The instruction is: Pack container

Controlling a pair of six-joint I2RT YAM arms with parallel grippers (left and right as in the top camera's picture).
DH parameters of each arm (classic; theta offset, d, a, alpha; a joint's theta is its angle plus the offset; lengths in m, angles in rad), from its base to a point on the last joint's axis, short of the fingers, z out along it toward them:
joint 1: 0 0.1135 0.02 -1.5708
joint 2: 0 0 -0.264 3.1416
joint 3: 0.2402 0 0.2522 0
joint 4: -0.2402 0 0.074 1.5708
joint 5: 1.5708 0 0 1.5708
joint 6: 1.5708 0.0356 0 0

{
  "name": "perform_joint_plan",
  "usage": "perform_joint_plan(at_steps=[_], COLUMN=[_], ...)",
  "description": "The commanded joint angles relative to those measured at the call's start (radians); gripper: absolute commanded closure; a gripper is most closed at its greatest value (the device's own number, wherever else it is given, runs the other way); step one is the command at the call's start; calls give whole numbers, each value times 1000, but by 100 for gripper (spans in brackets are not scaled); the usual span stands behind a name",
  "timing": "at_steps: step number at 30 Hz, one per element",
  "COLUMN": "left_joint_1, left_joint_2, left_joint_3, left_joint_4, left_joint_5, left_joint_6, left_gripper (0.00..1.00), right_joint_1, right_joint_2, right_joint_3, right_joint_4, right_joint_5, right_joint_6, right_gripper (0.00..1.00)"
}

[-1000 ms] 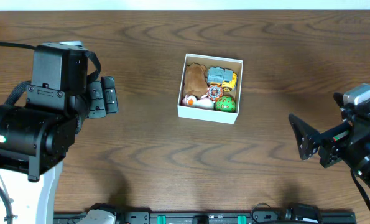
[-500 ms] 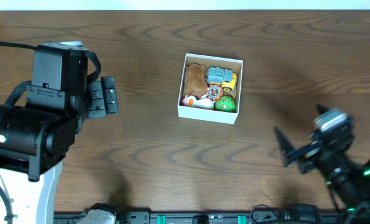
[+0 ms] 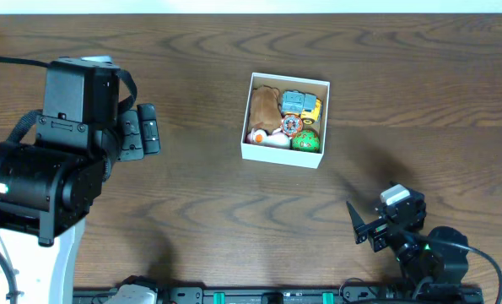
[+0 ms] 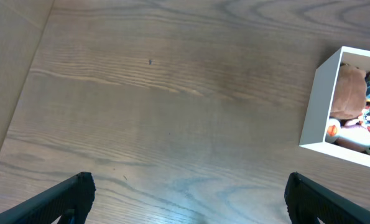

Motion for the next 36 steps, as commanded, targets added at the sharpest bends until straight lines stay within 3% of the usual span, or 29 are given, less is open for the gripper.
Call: perform_joint_plan(at_steps=[1,36], left_joint_1=[4,4], left_joint_2=[1,2], left_joint_3=[-2,-2], left_joint_4=[-2,-2], left_joint_5=[-16,-16], left_joint_6=[-5,-5], left_gripper=[2,2], right_joint_1=[9,9], right_joint_2=[-80,-77], right_joint_3=[-56,-118], right_joint_4=[7,34], right_joint_5=[62,84], right_joint_6=[27,27], right_gripper=[1,1])
